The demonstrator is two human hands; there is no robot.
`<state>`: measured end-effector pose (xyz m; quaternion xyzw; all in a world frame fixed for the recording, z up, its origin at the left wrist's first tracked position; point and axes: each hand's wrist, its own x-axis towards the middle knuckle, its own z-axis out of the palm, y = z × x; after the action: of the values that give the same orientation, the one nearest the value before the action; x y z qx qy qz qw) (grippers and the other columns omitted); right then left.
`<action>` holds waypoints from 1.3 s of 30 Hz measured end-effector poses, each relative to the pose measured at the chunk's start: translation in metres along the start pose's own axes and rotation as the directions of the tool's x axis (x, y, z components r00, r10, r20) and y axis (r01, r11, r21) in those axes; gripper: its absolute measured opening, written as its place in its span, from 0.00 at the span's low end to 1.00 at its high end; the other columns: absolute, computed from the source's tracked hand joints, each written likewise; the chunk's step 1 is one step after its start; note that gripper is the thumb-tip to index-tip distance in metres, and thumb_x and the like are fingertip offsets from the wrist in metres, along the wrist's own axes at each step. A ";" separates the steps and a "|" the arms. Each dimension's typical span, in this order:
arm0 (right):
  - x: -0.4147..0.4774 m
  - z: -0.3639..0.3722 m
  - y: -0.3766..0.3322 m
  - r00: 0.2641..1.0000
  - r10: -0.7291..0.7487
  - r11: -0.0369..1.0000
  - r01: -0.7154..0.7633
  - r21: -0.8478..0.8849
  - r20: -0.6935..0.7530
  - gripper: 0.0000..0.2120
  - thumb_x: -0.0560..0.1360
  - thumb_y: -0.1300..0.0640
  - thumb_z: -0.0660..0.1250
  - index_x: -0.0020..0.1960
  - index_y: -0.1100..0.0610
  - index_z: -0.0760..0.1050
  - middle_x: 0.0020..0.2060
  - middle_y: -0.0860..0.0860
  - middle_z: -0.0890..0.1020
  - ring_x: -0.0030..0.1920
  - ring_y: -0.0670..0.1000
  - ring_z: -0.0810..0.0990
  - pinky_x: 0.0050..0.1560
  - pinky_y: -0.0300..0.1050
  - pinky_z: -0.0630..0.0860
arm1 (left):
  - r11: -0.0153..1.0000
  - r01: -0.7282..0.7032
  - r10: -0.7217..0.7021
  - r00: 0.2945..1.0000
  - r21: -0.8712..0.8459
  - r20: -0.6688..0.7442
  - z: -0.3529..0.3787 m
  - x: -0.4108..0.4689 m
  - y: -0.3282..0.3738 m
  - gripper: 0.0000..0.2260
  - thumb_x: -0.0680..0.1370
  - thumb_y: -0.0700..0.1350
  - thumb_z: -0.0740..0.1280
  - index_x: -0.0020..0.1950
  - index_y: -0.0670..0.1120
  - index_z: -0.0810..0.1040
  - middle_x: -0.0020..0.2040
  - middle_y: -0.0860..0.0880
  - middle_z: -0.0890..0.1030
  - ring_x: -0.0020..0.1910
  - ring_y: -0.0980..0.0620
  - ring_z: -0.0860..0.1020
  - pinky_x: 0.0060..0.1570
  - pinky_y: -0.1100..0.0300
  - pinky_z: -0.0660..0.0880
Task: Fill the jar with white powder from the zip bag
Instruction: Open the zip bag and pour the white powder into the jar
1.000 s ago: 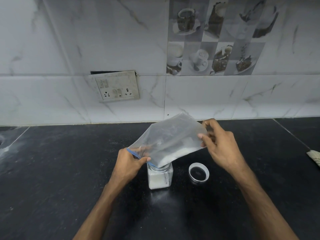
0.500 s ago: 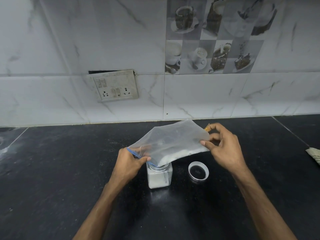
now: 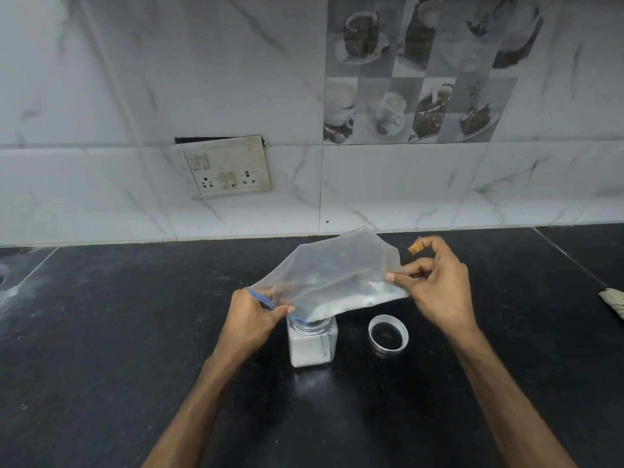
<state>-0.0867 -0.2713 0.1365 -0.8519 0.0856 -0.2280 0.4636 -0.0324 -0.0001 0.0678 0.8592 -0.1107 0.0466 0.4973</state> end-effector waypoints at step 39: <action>-0.003 0.000 0.004 0.999 0.043 0.998 -0.043 -0.055 0.007 0.17 0.65 0.56 0.81 0.48 0.51 0.76 0.29 0.42 0.85 0.34 0.35 0.82 0.41 0.26 0.71 | 1.000 0.008 -0.008 1.000 -0.021 0.006 -0.001 0.001 0.001 0.16 0.70 0.39 0.77 0.56 0.49 0.84 0.46 0.60 0.82 0.40 0.72 0.79 0.42 0.75 0.77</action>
<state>-0.0887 -0.2723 0.1324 -0.8633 0.1083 -0.2121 0.4451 -0.0321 -0.0001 0.0696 0.8544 -0.1091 0.0407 0.5064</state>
